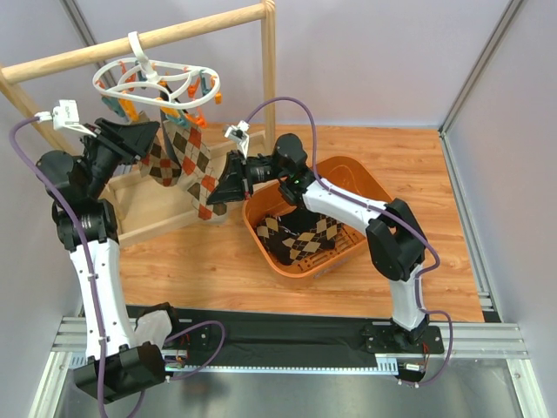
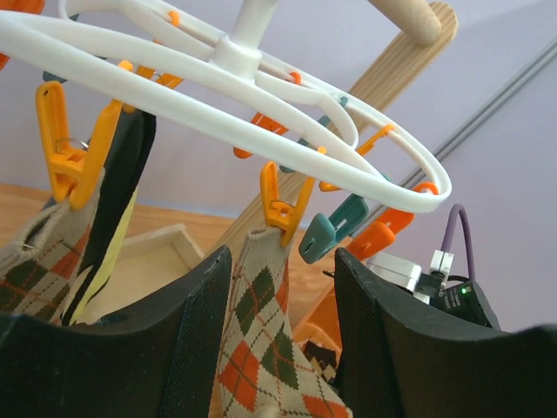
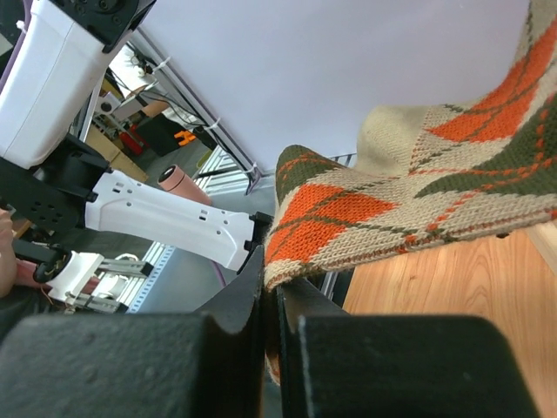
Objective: Remove the socks clipped to the hanger
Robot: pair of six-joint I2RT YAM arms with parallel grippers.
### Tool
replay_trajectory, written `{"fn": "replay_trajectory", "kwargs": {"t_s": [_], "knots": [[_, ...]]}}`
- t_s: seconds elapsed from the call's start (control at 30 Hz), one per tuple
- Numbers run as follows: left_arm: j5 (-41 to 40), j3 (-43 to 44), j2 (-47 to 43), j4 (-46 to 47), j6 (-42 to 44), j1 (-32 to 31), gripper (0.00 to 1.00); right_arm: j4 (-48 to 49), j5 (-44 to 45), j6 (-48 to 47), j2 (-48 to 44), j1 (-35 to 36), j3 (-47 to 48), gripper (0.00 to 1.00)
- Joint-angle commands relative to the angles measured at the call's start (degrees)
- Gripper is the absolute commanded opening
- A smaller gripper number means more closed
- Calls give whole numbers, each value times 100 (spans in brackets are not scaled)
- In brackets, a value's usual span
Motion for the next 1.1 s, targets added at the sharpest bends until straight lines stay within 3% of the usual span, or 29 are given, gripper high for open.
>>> {"fn": "replay_trajectory", "kwargs": {"t_s": [0.0, 0.33, 0.57, 0.73, 1.07], "knots": [[31, -127, 4, 497, 41, 45, 58, -303, 212, 25, 153, -19, 339, 3], [409, -514, 179, 2052, -179, 27, 60, -303, 178, 166, 224, -19, 507, 5], [198, -514, 373, 2044, 76, -78, 60, -295, 169, 184, 215, -19, 471, 5], [260, -461, 549, 2343, 119, -315, 52, -286, 178, 192, 215, -19, 489, 5], [14, -646, 689, 2669, -47, -421, 47, -303, 99, 184, 110, -19, 454, 5]]}}
